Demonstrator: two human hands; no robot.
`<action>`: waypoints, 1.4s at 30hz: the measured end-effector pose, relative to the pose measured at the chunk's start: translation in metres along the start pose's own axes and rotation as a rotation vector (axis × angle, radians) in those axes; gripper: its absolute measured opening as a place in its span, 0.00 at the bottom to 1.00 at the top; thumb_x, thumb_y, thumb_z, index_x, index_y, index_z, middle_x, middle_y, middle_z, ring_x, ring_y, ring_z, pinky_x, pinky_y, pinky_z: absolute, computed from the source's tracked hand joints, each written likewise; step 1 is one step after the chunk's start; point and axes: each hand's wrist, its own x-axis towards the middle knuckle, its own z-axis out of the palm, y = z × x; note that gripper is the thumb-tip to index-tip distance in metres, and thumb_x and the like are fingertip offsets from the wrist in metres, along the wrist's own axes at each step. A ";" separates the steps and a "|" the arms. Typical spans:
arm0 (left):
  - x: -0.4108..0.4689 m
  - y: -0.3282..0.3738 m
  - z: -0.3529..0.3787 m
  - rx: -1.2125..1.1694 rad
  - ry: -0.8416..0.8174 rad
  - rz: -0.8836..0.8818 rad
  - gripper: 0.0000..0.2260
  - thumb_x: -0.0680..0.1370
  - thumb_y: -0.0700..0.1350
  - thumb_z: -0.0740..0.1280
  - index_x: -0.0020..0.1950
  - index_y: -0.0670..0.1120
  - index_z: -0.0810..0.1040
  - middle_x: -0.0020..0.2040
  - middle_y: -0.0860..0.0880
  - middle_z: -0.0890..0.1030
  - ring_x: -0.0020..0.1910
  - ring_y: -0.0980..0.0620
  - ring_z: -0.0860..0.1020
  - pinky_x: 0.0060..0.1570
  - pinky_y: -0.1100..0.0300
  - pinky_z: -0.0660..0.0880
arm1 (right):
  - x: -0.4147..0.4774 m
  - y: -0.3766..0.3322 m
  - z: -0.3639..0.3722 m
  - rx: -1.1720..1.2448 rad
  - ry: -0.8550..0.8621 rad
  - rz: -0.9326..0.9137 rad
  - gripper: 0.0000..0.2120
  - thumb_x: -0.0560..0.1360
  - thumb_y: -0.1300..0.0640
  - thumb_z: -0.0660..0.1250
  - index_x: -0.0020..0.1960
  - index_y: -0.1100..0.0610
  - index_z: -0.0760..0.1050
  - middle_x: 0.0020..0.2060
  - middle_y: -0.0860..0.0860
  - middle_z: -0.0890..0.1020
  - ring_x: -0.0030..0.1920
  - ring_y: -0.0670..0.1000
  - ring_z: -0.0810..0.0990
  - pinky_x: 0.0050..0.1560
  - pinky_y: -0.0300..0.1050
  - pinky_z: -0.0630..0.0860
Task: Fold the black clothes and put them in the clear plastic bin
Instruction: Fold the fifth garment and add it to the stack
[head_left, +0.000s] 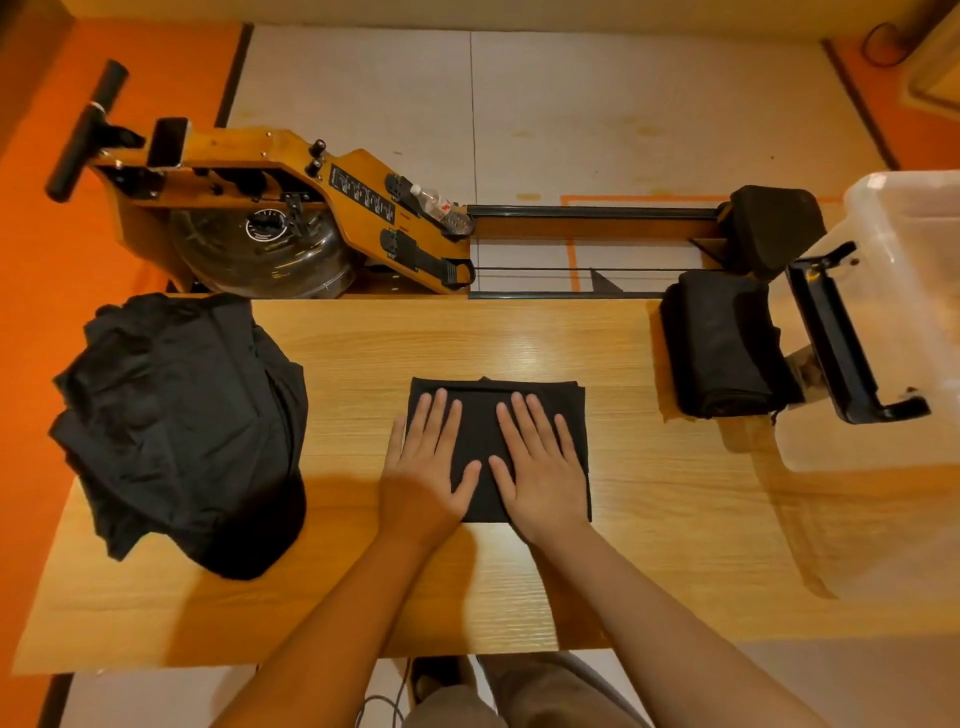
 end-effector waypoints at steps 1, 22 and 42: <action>0.000 -0.001 0.001 0.025 -0.001 -0.025 0.32 0.79 0.59 0.54 0.79 0.45 0.57 0.79 0.45 0.55 0.79 0.48 0.51 0.76 0.46 0.50 | 0.000 0.003 0.000 -0.004 0.009 0.039 0.28 0.81 0.45 0.47 0.78 0.54 0.54 0.78 0.51 0.55 0.78 0.51 0.49 0.75 0.53 0.48; -0.032 0.043 -0.010 0.127 0.012 0.043 0.27 0.82 0.55 0.43 0.79 0.44 0.45 0.80 0.45 0.47 0.79 0.48 0.44 0.77 0.48 0.44 | -0.100 -0.028 -0.014 0.117 0.135 0.277 0.31 0.80 0.42 0.43 0.77 0.58 0.48 0.77 0.53 0.51 0.78 0.51 0.45 0.74 0.46 0.34; -0.054 0.037 0.017 0.174 -0.082 0.119 0.32 0.81 0.61 0.44 0.80 0.42 0.49 0.80 0.45 0.49 0.79 0.48 0.44 0.75 0.48 0.48 | -0.075 0.029 0.004 0.015 0.047 0.193 0.28 0.81 0.44 0.45 0.79 0.54 0.49 0.78 0.52 0.52 0.78 0.49 0.46 0.76 0.48 0.41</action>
